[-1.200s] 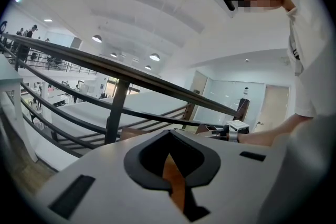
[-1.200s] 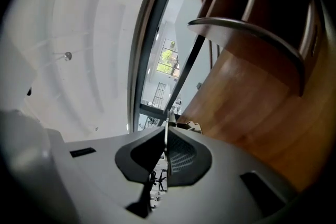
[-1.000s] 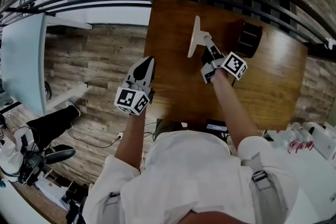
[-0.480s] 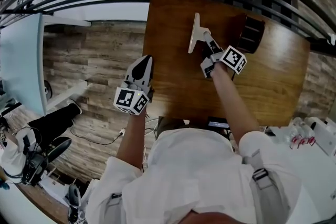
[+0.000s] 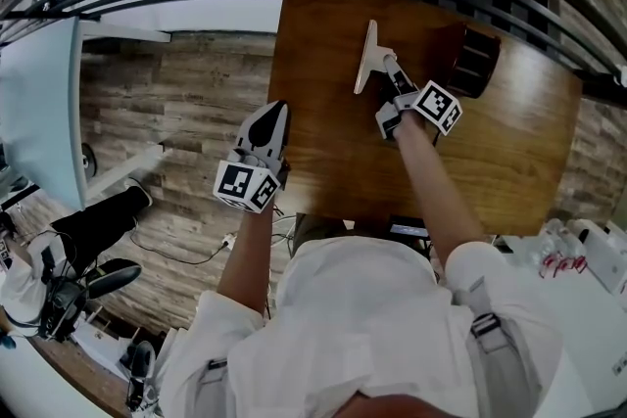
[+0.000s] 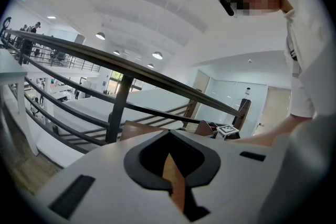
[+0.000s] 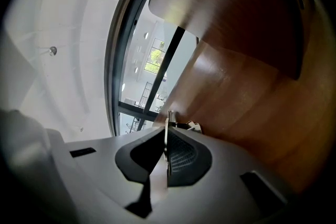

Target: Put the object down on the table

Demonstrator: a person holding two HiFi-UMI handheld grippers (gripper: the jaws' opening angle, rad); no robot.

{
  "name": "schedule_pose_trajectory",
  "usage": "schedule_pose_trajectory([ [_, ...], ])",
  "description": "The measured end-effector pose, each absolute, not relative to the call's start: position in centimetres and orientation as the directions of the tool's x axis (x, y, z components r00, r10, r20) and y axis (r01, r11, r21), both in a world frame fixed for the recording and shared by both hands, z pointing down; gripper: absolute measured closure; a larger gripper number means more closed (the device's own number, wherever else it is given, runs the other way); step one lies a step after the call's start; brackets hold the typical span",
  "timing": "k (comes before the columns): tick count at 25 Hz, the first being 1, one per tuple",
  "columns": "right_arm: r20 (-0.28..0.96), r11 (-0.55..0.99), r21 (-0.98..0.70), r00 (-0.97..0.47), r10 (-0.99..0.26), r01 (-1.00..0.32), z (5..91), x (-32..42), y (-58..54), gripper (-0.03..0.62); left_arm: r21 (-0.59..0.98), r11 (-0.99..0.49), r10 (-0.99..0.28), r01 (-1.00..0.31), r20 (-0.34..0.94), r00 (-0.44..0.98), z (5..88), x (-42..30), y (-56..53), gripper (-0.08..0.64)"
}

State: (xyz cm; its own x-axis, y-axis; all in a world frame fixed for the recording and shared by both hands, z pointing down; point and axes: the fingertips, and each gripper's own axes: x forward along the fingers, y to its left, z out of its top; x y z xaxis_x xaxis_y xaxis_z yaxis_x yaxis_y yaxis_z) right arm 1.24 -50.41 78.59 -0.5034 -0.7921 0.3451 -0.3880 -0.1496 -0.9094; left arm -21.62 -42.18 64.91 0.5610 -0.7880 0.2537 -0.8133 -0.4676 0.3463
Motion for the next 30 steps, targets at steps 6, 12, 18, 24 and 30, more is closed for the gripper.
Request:
schedule_pose_trajectory([
  [6,0.368,-0.129,-0.884,-0.498,-0.785,-0.450,79.0,1.2,-50.5,0.565,0.352,-0.462,-0.791,-0.814,0.251,0.558,65.2,-21.6,-41.9,0.546],
  [12,0.375,-0.124,-0.876,-0.495,-0.784,-0.466,79.6,1.1,-50.5,0.565,0.353,-0.457,-0.796,-0.816,0.247,0.553,65.5,-22.0,-41.7,0.546],
  [18,0.350,-0.130,-0.897,-0.499,-0.793,-0.423,79.9,1.3,-50.5,0.560,0.359,-0.454,-0.797,-0.815,0.245,0.552,65.6,-22.0,-41.6,0.546],
  [24,0.356,-0.158,-0.900,-0.474,-0.805,-0.407,80.0,2.0,-49.4,0.529,0.366,-0.457,-0.796,-0.811,0.240,0.556,65.5,-22.0,-41.0,0.546],
  [30,0.380,-0.169,-0.884,-0.460,-0.802,-0.436,78.6,3.5,-47.4,0.502,0.354,-0.494,-0.786,-0.795,0.210,0.582,62.8,-21.1,-41.1,0.546],
])
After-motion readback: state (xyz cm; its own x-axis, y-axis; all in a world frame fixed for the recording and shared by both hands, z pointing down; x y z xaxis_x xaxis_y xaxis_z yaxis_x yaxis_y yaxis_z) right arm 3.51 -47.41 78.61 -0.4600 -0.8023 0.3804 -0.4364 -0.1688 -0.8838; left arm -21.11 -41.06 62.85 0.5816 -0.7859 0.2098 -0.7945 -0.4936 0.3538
